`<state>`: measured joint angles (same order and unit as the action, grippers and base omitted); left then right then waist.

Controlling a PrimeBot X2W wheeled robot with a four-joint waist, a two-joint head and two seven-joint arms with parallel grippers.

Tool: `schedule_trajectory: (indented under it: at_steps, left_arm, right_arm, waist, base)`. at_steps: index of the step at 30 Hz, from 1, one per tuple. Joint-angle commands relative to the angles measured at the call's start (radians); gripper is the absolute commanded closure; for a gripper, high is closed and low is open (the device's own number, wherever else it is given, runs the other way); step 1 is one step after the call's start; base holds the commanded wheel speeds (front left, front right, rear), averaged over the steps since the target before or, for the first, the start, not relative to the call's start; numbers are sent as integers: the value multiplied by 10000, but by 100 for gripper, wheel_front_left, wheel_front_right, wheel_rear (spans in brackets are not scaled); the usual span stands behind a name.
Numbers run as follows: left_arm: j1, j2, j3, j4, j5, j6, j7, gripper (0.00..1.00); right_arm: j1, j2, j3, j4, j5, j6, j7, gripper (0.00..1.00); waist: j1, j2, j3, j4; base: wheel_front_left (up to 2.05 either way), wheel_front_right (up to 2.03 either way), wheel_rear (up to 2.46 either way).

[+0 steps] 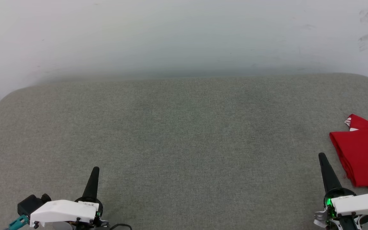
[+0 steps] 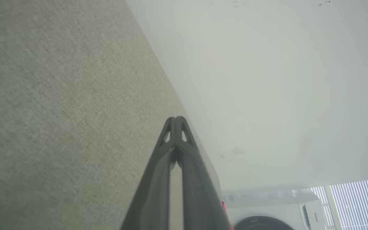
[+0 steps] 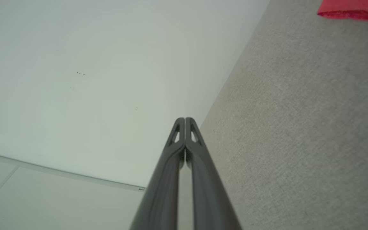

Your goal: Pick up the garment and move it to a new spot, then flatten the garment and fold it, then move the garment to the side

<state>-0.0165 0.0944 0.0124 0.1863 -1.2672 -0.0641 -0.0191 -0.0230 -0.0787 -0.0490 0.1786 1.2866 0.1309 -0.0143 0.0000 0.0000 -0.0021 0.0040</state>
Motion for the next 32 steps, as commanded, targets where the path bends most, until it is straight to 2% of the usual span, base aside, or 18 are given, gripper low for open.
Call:
schedule_trajectory:
  at_steps: [1,32]
  left_arm:
    - [-238,18,68,-18,-238,-90,78,100]
    - [-769,-98,469,417,-2814,-522,754,100]
  right_arm:
    - [-260,-63,-25,-5,246,-1,68,100]
    - [-716,6,-224,471,2639,-3,753,100]
  waist:
    - [0,0,2,-1]
    - [0,0,36,-27]
  base:
    - [0,0,0]
    - [0,0,0]
